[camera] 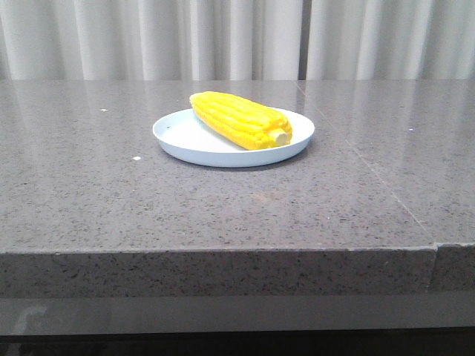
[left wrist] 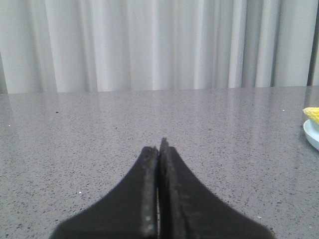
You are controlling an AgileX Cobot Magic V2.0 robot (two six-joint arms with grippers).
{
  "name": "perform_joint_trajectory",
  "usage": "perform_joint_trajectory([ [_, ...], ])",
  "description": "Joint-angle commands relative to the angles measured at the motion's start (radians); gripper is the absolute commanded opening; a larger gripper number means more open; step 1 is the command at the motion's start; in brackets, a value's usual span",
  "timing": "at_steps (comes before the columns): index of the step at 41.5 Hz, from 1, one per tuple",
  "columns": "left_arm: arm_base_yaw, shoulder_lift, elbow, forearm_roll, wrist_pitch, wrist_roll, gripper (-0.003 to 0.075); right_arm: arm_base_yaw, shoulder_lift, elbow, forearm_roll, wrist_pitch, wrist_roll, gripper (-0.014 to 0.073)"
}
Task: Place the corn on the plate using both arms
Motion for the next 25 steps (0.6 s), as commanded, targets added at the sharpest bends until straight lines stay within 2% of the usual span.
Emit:
perform_joint_trajectory([
  [1,-0.008,-0.020,0.004,-0.010,-0.082,-0.008,-0.0020,-0.002,0.004,-0.020,-0.006,-0.065,-0.006,-0.0068],
  [20,-0.008,-0.020,0.004,-0.010,-0.082,-0.008,-0.0020,-0.002,0.004,-0.020,-0.006,-0.065,-0.006,-0.0068],
  [23,-0.008,-0.020,0.004,-0.010,-0.082,-0.008,-0.0020,-0.009,-0.021,0.016,-0.028,-0.124,-0.006,-0.0068],
  [25,-0.008,-0.020,0.004,-0.010,-0.082,-0.008,-0.0020,-0.056,-0.053,0.064,-0.041,-0.212,-0.006,-0.0068],
])
